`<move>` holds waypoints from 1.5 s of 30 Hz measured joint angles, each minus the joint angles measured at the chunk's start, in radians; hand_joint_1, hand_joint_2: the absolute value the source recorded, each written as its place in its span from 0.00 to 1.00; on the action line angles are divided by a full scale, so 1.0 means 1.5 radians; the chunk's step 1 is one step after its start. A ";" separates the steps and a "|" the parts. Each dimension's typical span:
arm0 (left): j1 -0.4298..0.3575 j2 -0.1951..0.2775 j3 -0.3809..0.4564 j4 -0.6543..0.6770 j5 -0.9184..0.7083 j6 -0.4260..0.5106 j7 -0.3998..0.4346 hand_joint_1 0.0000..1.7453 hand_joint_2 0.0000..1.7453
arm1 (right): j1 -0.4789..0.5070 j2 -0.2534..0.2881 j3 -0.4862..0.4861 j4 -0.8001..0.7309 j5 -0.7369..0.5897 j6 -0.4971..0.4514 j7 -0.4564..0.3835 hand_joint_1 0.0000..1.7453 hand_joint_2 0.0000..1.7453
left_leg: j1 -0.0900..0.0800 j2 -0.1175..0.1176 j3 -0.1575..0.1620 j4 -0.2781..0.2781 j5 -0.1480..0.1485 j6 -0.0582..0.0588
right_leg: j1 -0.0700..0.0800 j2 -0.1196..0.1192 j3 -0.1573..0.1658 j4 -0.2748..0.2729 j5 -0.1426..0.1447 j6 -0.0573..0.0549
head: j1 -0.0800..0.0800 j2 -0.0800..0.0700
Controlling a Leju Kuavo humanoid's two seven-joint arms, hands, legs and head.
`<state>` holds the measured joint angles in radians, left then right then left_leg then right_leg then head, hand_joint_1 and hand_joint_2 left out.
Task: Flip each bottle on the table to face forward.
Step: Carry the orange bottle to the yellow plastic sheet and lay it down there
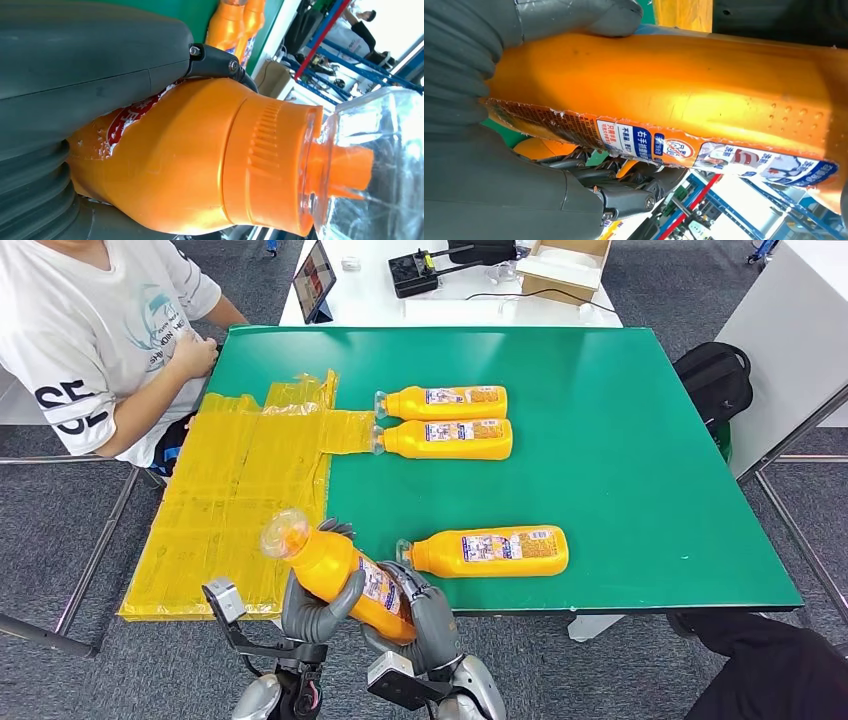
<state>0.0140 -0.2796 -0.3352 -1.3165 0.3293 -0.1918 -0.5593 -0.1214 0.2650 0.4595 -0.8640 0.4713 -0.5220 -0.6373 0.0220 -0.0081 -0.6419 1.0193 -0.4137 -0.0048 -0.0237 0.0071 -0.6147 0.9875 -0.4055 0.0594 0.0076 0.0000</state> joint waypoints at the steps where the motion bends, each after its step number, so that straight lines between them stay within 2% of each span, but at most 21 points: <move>1: 0.000 0.000 0.002 0.000 0.001 -0.006 0.000 1.00 1.00 | 0.000 0.001 0.000 0.000 -0.002 0.000 -0.001 1.00 1.00 | 0.000 0.000 0.000 0.000 0.000 0.000 | 0.000 0.000 0.000 0.000 0.000 0.000 | 0.000 0.000; 11: -0.001 0.000 0.005 0.000 -0.001 -0.022 0.001 1.00 1.00 | -0.001 0.006 0.000 -0.003 -0.012 0.004 -0.007 1.00 1.00 | 0.000 0.000 0.000 0.000 0.000 0.000 | 0.000 0.000 0.000 0.000 0.000 0.000 | 0.000 0.000; 12: -0.002 0.000 0.005 0.000 -0.002 -0.023 0.001 1.00 1.00 | -0.001 0.007 0.000 -0.004 -0.013 0.006 -0.007 0.94 1.00 | 0.000 0.000 0.000 0.000 0.000 0.000 | 0.000 0.000 0.000 0.000 0.000 0.000 | 0.000 0.000; 13: -0.002 0.000 0.005 0.000 -0.003 -0.023 0.001 1.00 1.00 | -0.001 0.007 0.000 -0.005 -0.014 0.007 -0.007 0.70 1.00 | 0.000 0.000 0.000 0.000 0.000 0.000 | 0.000 0.000 0.000 0.000 0.000 0.000 | 0.000 0.000; 15: -0.003 0.000 0.005 0.000 -0.006 -0.024 0.000 1.00 1.00 | -0.001 0.007 0.000 -0.008 -0.016 0.012 -0.007 0.19 0.50 | 0.000 0.000 0.000 0.000 0.000 0.000 | 0.000 0.000 0.000 0.000 0.000 0.000 | 0.000 0.000; 16: -0.003 0.000 0.004 -0.001 -0.010 -0.025 -0.001 1.00 1.00 | -0.001 0.008 0.000 -0.010 -0.018 0.016 -0.007 0.00 0.25 | 0.000 0.000 0.000 0.000 0.000 0.000 | 0.000 0.000 0.000 0.000 0.000 0.000 | 0.000 0.000; 17: -0.004 0.000 0.002 -0.001 -0.018 -0.024 -0.003 1.00 1.00 | -0.001 0.009 0.000 -0.012 -0.021 0.021 -0.007 0.00 0.00 | 0.000 0.000 0.000 0.000 0.000 0.000 | 0.000 0.000 0.000 0.000 0.000 0.000 | 0.000 0.000; 24: -0.015 0.000 -0.007 -0.025 -0.085 0.039 -0.025 1.00 1.00 | 0.001 0.012 0.002 -0.072 -0.071 0.075 0.002 0.00 0.00 | 0.000 0.000 0.000 0.000 0.000 0.000 | 0.000 0.000 0.000 0.000 0.000 0.000 | 0.000 0.000; 29: -0.049 0.002 0.002 -0.046 -0.169 0.127 -0.048 1.00 1.00 | 0.003 0.010 0.003 -0.122 -0.115 0.116 -0.001 0.00 0.00 | 0.000 0.000 0.000 0.000 0.001 0.000 | 0.000 0.000 0.000 0.000 0.000 0.000 | 0.000 0.000; 36: -0.143 0.020 0.101 -0.073 -0.237 0.267 -0.051 1.00 1.00 | 0.003 0.013 -0.005 -0.192 -0.173 0.078 0.007 0.00 0.00 | 0.000 0.000 0.001 0.000 0.001 0.000 | 0.000 0.000 0.001 0.000 0.001 0.000 | 0.000 0.000; 38: -0.167 0.029 0.128 -0.070 -0.318 0.338 -0.054 1.00 1.00 | 0.004 0.013 -0.008 -0.205 -0.185 0.073 0.004 0.00 0.00 | 0.000 0.000 0.001 0.000 0.001 0.000 | 0.000 0.000 0.001 0.001 0.001 0.000 | 0.000 0.000; 42: -0.232 0.058 0.166 -0.019 -0.560 0.516 -0.038 1.00 1.00 | 0.008 0.014 -0.016 -0.236 -0.204 0.058 -0.010 0.00 0.00 | 0.000 0.000 0.001 0.000 0.001 0.000 | 0.000 0.000 0.001 0.001 0.001 0.000 | 0.000 0.000; 45: -0.265 0.075 0.182 0.027 -0.636 0.562 -0.029 1.00 1.00 | 0.012 0.015 -0.020 -0.260 -0.208 0.050 -0.013 0.00 0.00 | 0.000 0.000 0.001 0.000 0.001 0.000 | 0.000 0.000 0.001 0.001 0.001 0.000 | 0.000 0.000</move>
<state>-0.3829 -0.1674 -0.0615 -1.2759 -0.6242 0.6519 -0.6034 -0.1029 0.2869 0.4289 -1.2543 0.1595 -0.4469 -0.6561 0.0224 -0.0080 -0.6407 1.0193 -0.4121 -0.0051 -0.0235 0.0072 -0.6137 0.9883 -0.4047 0.0593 0.0083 0.0000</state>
